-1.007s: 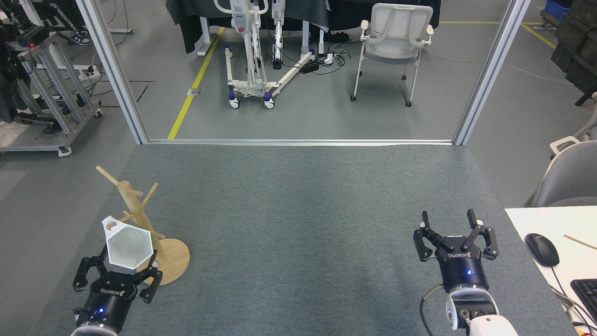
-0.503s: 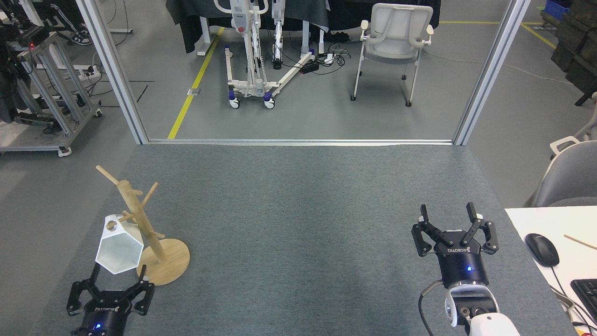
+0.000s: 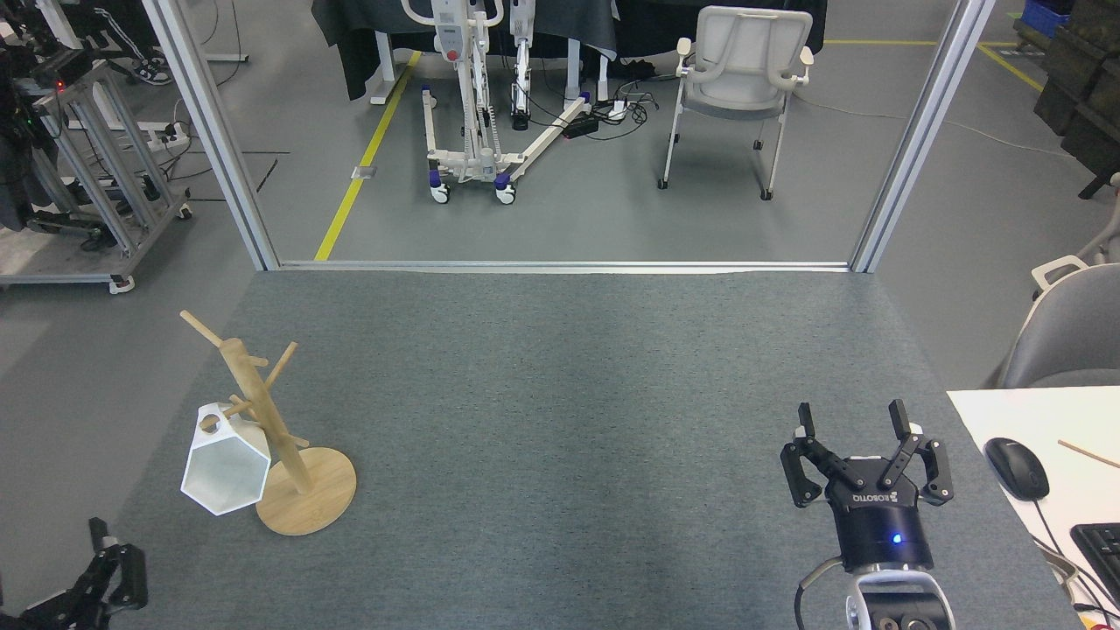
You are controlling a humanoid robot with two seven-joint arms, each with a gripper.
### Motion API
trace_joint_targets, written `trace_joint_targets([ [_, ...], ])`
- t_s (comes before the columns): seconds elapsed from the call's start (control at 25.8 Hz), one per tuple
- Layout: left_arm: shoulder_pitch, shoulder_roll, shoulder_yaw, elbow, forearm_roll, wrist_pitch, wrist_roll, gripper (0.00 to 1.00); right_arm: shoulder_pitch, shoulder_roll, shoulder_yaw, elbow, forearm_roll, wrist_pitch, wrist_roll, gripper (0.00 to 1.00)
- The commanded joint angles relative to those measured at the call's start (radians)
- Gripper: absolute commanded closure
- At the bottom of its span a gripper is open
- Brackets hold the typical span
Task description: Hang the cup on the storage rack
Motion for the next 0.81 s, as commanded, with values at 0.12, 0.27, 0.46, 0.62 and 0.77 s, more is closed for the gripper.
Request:
trace_joint_targets([
  [0.12, 0.068, 0.042, 0.021, -0.161, 0.098, -0.008, 0.1, 0.01, 0.011, 0.003, -0.027, -0.009, -0.006, 0.025, -0.009, 0.01],
  [0.27, 0.104, 0.065, 0.004, -0.305, 0.092, -0.054, 0.075, 0.01, 0.016, 0.014, -0.081, -0.002, 0.0, 0.013, -0.004, 0.0],
  [0.46, 0.081, 0.081, -0.064, -0.416, 0.075, -0.172, -0.161, 0.01, 0.02, 0.02, -0.086, 0.011, 0.0, 0.022, 0.135, 0.0],
  [0.62, -0.03, 0.081, -0.225, -0.401, -0.065, -0.226, -0.429, 0.01, 0.022, 0.023, -0.112, 0.011, -0.002, 0.022, 0.177, 0.0],
  [0.77, -0.111, 0.054, -0.387, -0.384, -0.138, -0.215, -0.506, 0.01, 0.02, 0.017, -0.113, 0.012, -0.008, 0.023, 0.18, 0.0],
])
